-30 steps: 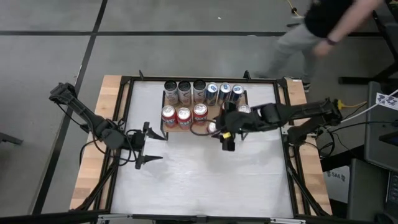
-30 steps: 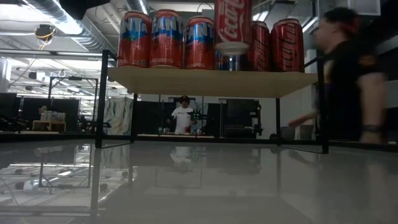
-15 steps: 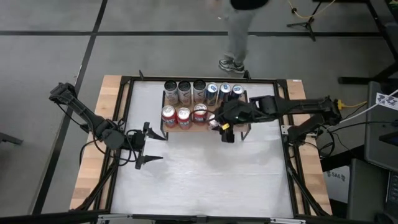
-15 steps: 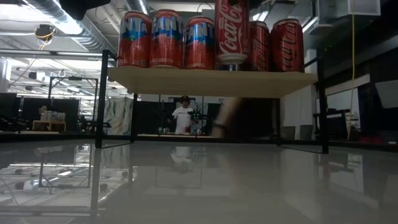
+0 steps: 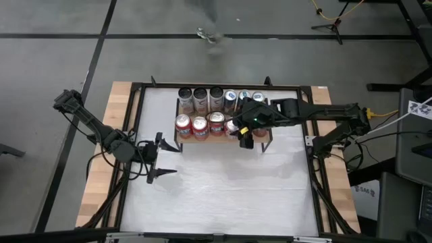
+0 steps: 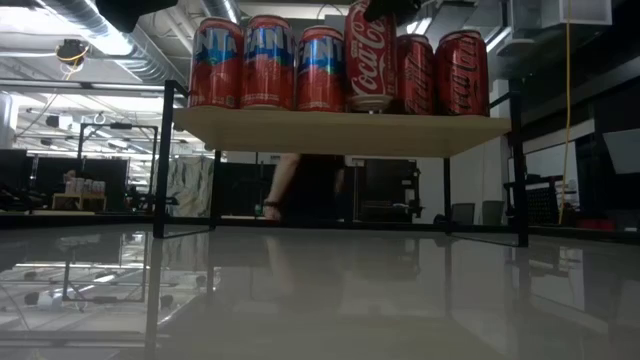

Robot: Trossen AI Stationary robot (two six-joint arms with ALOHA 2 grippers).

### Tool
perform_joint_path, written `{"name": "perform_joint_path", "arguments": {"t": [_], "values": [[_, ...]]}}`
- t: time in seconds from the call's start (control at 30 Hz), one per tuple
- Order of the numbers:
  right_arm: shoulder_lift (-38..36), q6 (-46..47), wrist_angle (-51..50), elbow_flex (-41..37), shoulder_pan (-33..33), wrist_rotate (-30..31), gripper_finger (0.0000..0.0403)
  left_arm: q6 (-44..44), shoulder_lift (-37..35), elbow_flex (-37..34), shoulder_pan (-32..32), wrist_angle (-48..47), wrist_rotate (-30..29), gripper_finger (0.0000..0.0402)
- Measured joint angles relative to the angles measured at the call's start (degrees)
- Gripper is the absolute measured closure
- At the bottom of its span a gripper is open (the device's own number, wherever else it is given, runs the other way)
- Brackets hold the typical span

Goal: Place canned beverage on shelf
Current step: Put the red soda can on the shelf aligned with the blue soda can

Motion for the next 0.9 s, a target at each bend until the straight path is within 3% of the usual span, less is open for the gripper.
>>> {"name": "perform_joint_path", "arguments": {"t": [0.9], "values": [[2.10, -2.92, 0.29, 0.00, 0.04, -0.95, 0.0116, 0.02, -0.02, 0.02, -0.04, 0.08, 0.00, 0.0050]]}}
